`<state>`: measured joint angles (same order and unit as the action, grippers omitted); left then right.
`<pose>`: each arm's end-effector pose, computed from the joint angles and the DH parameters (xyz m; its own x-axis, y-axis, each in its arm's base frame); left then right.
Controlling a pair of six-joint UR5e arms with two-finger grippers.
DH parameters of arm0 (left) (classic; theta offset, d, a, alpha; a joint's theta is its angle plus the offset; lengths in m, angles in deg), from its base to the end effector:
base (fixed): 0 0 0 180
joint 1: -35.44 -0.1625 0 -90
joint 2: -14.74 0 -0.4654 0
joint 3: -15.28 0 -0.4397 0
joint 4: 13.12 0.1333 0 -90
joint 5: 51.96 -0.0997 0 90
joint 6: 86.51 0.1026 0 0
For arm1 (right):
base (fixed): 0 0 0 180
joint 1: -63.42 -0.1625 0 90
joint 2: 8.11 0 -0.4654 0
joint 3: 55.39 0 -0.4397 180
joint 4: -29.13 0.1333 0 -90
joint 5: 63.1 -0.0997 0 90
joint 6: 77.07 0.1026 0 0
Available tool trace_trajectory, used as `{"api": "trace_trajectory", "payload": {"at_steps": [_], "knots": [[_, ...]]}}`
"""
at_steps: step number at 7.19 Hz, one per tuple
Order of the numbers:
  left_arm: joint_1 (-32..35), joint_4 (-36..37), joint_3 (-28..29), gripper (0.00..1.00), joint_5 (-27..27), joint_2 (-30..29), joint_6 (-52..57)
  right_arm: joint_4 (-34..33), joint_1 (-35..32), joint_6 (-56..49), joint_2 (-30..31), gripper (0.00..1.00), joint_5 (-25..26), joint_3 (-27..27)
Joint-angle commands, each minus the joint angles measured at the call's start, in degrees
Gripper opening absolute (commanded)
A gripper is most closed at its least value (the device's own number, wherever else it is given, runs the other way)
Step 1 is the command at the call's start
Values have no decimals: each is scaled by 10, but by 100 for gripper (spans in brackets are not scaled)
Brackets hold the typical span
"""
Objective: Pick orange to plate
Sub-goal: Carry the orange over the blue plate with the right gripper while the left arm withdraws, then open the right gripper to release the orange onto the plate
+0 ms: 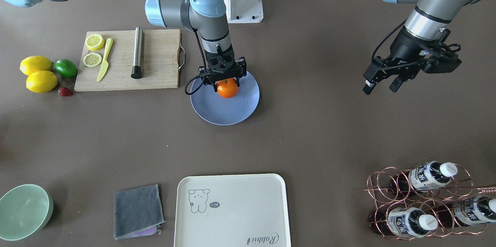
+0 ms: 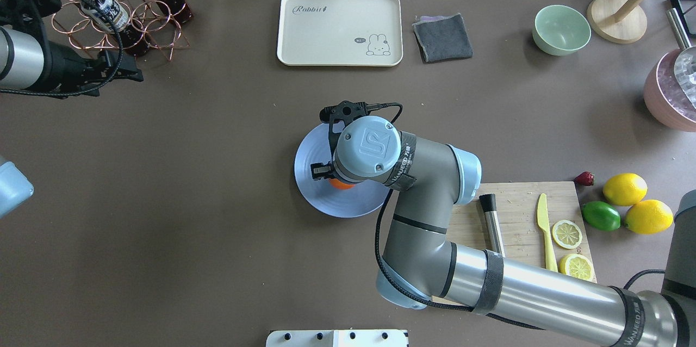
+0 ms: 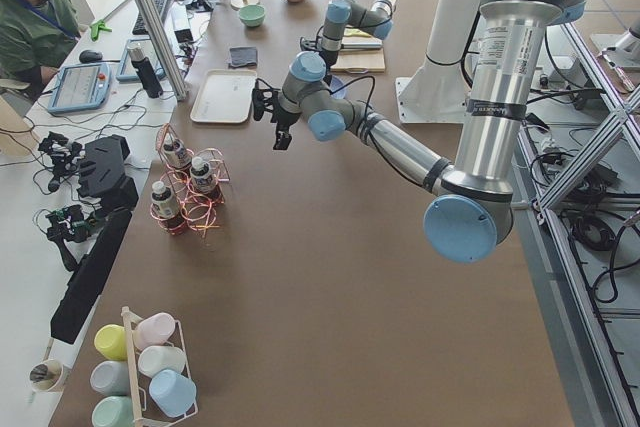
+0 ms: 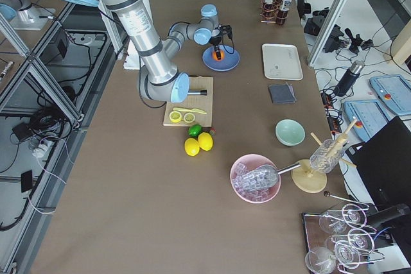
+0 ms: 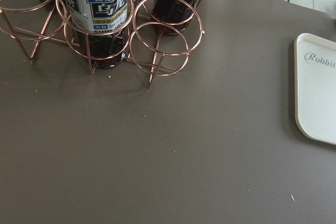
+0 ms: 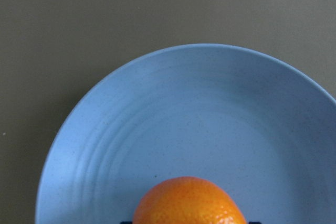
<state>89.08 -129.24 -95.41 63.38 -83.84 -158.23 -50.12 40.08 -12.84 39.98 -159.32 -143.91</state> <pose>0.2754 -0.5249 0.3783 0.4825 -0.1773 -0.8578 0.3872 0.9216 0.0273 -0.6747 -0.4242 0.2100 0.6559 -0.1877 0.7312 -0.0346 0.9601 0.2776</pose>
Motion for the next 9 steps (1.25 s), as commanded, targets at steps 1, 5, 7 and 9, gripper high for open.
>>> {"api": "trace_trajectory", "payload": {"at_steps": [1,5,7,9], "knots": [[0,0,4,98,21,-6,0,-4,-4,-1,5,38,9,1],[1,6,2,98,37,-1,3,-86,-38,0,6,100,-13,-74],[46,8,-5,98,99,67,191,-242,-122,-9,19,100,-123,-208],[128,25,23,98,101,126,386,-260,-250,-148,123,100,-205,-249]]}}
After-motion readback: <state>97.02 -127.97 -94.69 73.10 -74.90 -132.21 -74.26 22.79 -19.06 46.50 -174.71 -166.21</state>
